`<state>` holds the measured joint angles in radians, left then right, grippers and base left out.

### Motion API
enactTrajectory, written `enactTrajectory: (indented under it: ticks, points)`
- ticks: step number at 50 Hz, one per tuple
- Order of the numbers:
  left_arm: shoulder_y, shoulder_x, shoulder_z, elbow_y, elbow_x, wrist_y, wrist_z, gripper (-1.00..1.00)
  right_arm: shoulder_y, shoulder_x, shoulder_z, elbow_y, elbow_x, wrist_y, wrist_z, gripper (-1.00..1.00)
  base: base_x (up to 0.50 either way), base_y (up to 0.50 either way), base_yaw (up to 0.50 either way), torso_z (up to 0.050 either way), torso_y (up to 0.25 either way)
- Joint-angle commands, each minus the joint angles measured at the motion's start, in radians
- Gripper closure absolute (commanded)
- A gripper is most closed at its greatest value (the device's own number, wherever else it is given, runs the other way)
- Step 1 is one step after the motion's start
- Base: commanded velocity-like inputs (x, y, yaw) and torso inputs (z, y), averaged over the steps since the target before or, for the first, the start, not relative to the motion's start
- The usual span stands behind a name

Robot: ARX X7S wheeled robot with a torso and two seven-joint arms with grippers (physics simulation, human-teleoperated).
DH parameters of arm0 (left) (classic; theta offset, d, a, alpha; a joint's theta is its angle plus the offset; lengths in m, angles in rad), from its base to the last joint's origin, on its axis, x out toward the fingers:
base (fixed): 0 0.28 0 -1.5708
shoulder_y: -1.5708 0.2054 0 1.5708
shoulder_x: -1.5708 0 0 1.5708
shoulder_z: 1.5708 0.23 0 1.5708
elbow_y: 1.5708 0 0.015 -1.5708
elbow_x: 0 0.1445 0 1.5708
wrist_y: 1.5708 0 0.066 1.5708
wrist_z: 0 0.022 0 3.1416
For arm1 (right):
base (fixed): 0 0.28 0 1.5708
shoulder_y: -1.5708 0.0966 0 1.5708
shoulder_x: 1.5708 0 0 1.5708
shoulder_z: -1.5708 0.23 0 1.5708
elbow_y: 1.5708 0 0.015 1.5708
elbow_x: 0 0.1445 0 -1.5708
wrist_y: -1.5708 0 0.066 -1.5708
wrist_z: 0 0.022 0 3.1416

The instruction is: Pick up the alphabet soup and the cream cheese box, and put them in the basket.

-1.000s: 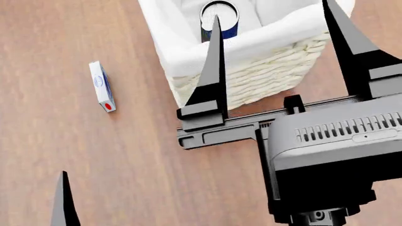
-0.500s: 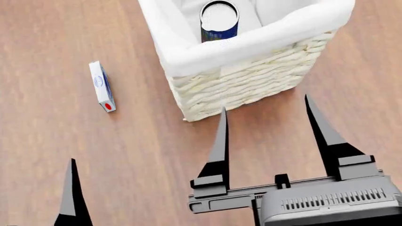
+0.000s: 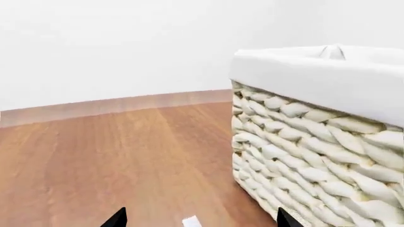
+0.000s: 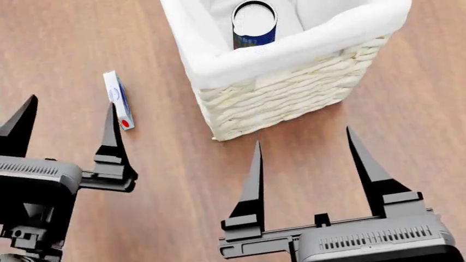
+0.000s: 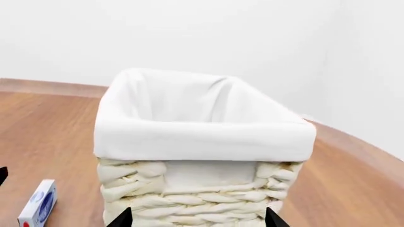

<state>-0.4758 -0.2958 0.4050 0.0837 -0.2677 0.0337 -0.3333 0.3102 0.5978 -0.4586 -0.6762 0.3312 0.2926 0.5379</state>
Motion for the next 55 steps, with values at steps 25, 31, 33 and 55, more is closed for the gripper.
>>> enactTrajectory:
  ticks: [25,31,33,55]
  points:
    - [-0.235,0.141,-0.010,-0.573,-0.101,0.075,0.144,-1.00,-0.013,-0.006,-0.012,0.062,0.009,-0.026,-0.018,-1.00,0.00,0.00,0.00,0.000,0.000]
    - [-0.241,0.146,-0.007,-0.604,-0.097,0.089,0.144,-1.00,-0.018,-0.005,-0.011,0.061,0.010,-0.029,-0.016,-1.00,0.00,0.00,0.00,0.000,0.000]
    - [-0.241,0.145,-0.005,-0.602,-0.095,0.087,0.142,-1.00,-0.022,-0.004,-0.013,0.060,0.008,-0.030,-0.015,-1.00,0.00,0.00,0.00,0.000,0.000]
    - [-0.239,0.146,0.014,-0.669,-0.075,0.120,0.136,-1.00,-0.037,0.002,-0.013,0.048,0.013,-0.035,-0.010,-1.00,0.00,0.00,0.00,0.000,0.000]
